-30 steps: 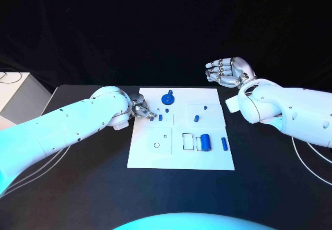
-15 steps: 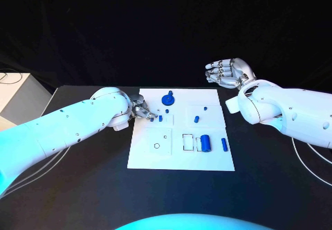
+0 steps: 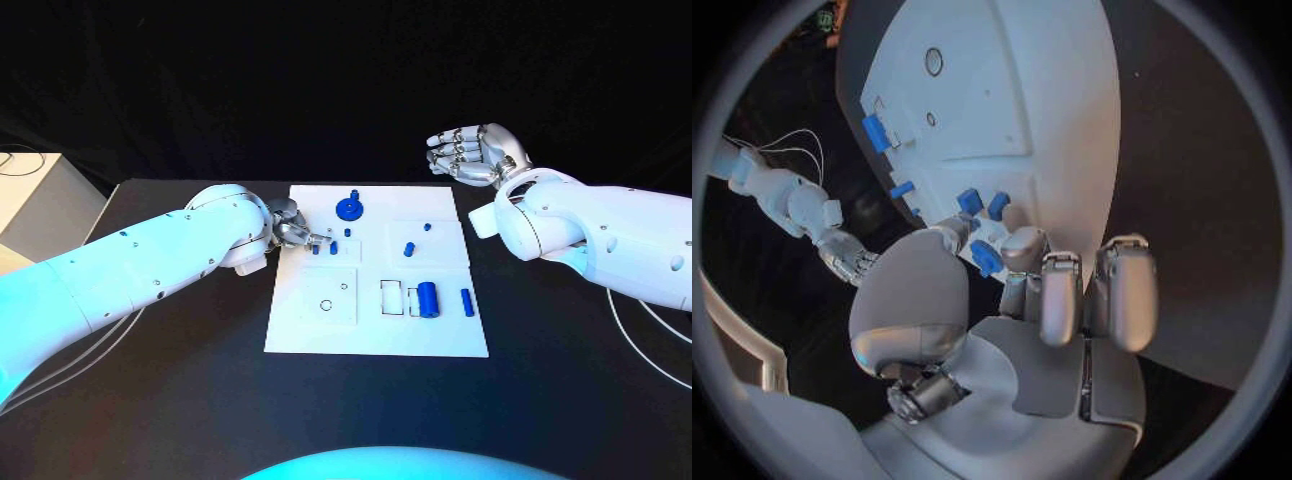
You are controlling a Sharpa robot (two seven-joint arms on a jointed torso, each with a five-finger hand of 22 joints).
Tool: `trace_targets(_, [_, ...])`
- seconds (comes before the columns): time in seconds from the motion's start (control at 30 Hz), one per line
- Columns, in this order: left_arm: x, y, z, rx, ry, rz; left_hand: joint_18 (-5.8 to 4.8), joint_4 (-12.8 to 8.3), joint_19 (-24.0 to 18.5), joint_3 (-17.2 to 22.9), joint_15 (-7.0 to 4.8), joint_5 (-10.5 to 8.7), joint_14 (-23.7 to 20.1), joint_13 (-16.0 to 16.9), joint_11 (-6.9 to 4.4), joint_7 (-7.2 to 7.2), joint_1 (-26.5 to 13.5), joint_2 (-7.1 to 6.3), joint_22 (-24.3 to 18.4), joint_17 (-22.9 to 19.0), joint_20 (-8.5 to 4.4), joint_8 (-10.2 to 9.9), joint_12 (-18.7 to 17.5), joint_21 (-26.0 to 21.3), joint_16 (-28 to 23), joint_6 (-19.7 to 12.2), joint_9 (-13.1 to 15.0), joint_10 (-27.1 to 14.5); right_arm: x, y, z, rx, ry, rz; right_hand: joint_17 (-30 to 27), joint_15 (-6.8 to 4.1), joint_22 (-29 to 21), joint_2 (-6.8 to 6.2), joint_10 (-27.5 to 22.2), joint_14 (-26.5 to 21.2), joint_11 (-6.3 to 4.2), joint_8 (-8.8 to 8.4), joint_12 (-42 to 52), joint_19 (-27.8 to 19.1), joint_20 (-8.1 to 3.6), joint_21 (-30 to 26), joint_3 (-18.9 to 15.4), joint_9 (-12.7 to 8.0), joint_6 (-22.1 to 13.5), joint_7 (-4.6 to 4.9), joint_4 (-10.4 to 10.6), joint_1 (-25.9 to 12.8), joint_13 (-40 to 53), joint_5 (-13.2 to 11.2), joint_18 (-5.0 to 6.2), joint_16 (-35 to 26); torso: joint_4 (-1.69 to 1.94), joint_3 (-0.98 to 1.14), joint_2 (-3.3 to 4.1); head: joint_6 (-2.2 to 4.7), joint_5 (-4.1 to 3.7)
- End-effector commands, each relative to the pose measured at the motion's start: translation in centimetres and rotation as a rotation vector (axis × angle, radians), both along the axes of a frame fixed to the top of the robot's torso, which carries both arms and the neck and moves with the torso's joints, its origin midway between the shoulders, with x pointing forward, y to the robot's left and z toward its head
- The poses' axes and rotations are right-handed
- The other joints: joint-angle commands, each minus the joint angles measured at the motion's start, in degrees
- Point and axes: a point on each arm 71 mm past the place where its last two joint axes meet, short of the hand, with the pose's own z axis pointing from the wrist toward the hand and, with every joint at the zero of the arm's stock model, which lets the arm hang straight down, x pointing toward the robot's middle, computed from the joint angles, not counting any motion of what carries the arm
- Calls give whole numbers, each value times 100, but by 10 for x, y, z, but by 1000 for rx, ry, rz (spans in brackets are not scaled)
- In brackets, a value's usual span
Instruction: Assemble the parts on the task board
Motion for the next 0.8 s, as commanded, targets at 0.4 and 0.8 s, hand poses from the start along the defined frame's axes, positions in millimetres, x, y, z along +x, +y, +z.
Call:
trace_targets(0.4, [-6, 5, -7, -22, 35, 22, -37, 2, -30, -94, -29, -20, 582, -26, -16, 32, -82, 130, 543, 1438, -18, -34, -12, -55, -31, 2, 8, -39, -1, 1, -1, -1, 4, 19, -6, 34, -6, 10, 50, 4, -7, -40, -33, -38, -3, -27, -28, -7, 40, 437, 8, -69, 2, 22, 37, -36, -1, 5, 0, 23, -4])
trace_targets(0.8, [4, 3, 38, -348, -182, 64, 326, -12, -1145, -150, 347, 4, -48, -1744, 410, 492, 1035, 366, -898, 240, 282, -416, -1365, -1311, -932, -951, -444, -1698, 0, -2, -2, -2, 0, 9, -14, 34, -18, 13, 55, 8, -8, -41, -39, -46, -3, -25, -27, -11, 44, 436, 3, -66, 2, 25, 37, -37, 5, 19, -7, 64, -34])
